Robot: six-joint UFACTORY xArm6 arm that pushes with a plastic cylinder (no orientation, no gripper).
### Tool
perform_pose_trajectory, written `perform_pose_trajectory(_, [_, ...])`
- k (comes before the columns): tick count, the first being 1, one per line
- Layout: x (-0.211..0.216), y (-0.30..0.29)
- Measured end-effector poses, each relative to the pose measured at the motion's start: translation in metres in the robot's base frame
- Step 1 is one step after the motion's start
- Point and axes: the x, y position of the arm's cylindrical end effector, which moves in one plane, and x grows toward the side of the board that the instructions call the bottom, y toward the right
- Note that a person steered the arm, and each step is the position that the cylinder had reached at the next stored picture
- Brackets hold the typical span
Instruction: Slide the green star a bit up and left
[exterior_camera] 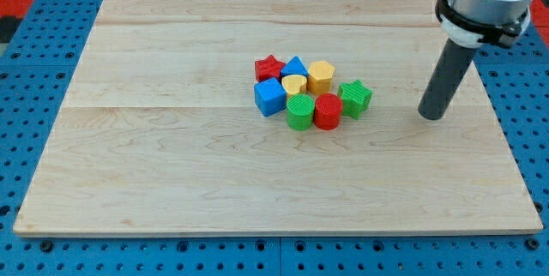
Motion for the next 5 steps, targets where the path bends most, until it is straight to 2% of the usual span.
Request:
perform_pose_trajectory(3, [-0.002,-0.063])
perform_pose_trajectory(5, [-0.019,-0.054])
